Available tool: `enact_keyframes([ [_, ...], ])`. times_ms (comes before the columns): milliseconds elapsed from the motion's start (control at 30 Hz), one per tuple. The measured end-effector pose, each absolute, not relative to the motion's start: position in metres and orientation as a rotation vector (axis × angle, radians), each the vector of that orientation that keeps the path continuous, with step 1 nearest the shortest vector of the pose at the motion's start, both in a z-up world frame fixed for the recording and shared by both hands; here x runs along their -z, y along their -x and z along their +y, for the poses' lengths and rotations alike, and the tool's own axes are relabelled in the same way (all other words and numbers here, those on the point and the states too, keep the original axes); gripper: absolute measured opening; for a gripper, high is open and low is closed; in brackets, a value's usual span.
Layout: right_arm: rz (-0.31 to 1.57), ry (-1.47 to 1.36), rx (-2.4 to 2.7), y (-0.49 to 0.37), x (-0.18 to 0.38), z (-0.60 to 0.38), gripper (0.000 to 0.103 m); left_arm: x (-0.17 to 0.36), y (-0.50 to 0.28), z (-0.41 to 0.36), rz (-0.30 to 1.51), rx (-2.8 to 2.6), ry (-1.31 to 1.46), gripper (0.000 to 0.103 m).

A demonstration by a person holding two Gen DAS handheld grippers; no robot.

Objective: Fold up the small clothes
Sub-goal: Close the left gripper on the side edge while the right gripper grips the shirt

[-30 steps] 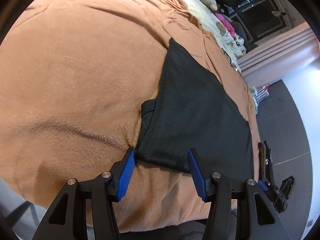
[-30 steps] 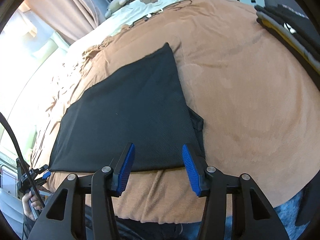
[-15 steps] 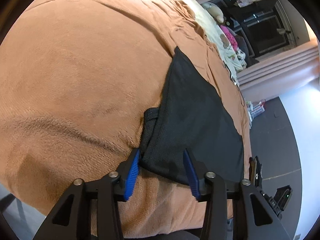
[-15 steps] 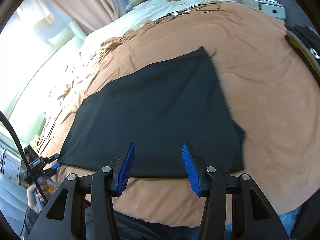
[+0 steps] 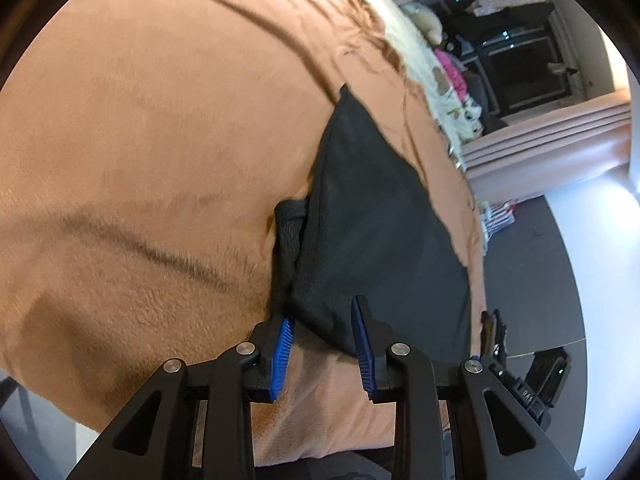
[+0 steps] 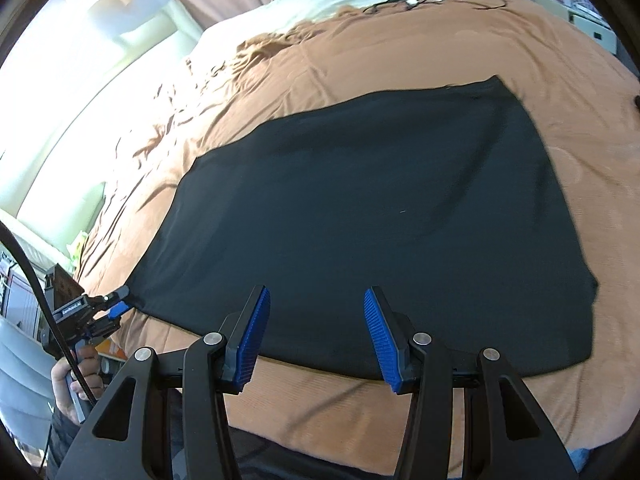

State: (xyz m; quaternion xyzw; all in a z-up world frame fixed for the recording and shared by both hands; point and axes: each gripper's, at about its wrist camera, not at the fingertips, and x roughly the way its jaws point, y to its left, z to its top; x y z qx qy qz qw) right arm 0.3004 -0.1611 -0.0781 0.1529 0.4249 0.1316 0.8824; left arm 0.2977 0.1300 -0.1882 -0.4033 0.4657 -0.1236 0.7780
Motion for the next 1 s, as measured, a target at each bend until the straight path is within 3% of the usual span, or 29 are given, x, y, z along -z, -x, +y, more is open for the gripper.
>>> enact_keyframes([
  [200, 0.936, -0.281, -0.306, -0.320, 0.083, -0.141, 0.047, 0.190, -0.303, 0.123, 1.016, 0.245, 0.849, 0.030],
  [233, 0.945, -0.272, -0.312, -0.323, 0.084, -0.135, 0.045, 0.190, -0.305, 0.123, 1.011, 0.233, 0.845, 0.030],
  [267, 0.957, -0.261, -0.320, -0.326, 0.085, -0.131, 0.036, 0.189, -0.308, 0.123, 1.005, 0.221, 0.844, 0.030],
  [367, 0.991, -0.221, -0.334, -0.337, 0.088, -0.117, 0.027, 0.189, -0.311, 0.123, 0.999, 0.195, 0.841, 0.028],
  [400, 1.000, -0.205, -0.341, -0.341, 0.089, -0.112, 0.024, 0.189, -0.312, 0.123, 0.997, 0.187, 0.834, 0.023],
  [433, 1.010, -0.193, -0.347, -0.347, 0.089, -0.108, 0.023, 0.188, -0.311, 0.122, 0.995, 0.178, 0.819, 0.016],
  [533, 1.042, -0.143, -0.362, -0.361, 0.094, -0.093, 0.022, 0.190, -0.307, 0.124, 0.989, 0.168, 0.814, 0.011],
  [1000, 1.060, -0.059, -0.297, -0.440, 0.096, -0.069, 0.020, 0.195, -0.299, 0.133, 0.962, 0.151, 0.892, 0.009],
])
